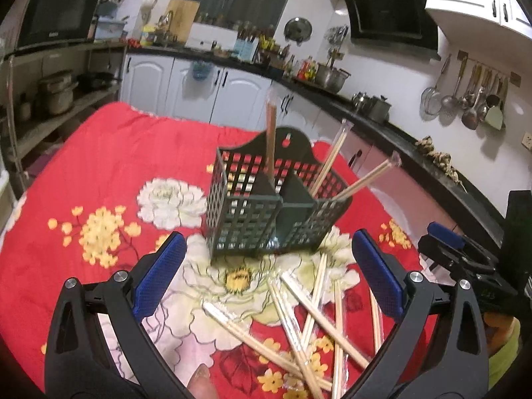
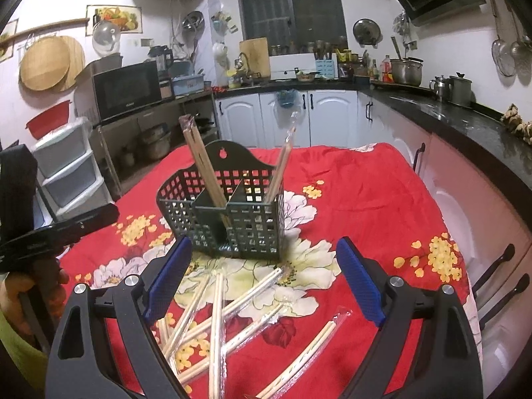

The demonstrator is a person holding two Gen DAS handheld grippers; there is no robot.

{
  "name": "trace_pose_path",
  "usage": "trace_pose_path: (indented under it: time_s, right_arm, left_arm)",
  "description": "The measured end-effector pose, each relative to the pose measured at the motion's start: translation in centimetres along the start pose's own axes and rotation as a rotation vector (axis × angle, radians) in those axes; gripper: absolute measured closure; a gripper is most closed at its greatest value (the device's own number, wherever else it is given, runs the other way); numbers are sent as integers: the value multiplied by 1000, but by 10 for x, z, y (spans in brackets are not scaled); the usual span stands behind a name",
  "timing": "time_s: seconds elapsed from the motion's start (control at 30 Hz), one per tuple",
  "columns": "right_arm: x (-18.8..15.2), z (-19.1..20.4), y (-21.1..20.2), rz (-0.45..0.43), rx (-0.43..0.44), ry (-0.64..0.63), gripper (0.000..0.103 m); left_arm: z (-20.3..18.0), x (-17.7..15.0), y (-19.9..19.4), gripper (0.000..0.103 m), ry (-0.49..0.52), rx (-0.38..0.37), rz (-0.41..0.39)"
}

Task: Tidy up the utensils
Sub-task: 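Lower both tools onto the wrapped chopsticks beside the caddy and close them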

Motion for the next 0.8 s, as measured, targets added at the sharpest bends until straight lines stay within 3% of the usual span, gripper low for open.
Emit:
trace_pose_path:
  time_s: [0.13, 0.47, 0.63, 0.8]
  right_arm:
    - [-7, -1, 9, 42, 8, -7, 18]
    - [-39, -15, 29, 160, -11, 10, 38]
    - [-54, -21, 39, 217, -16, 16, 50]
    - [-69, -21, 54, 283, -1, 39, 54]
  left_arm:
    - [1, -11, 5, 11, 8, 11, 35]
    - [-2, -41, 33, 12, 33, 3, 159]
    - [-4, -54, 55, 40, 25, -17, 235]
    - [-1, -65, 77, 57, 19, -12, 306]
Point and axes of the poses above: each gripper's, at about its wrist camera, not at the fingertips, and y roughly the way its jaws point, z to its left, x to its top, the point moved 6 cm from there along y, roughly the way its jaws point, and after that the axes turned 5 degrees about -z, right-handed, at the moved point
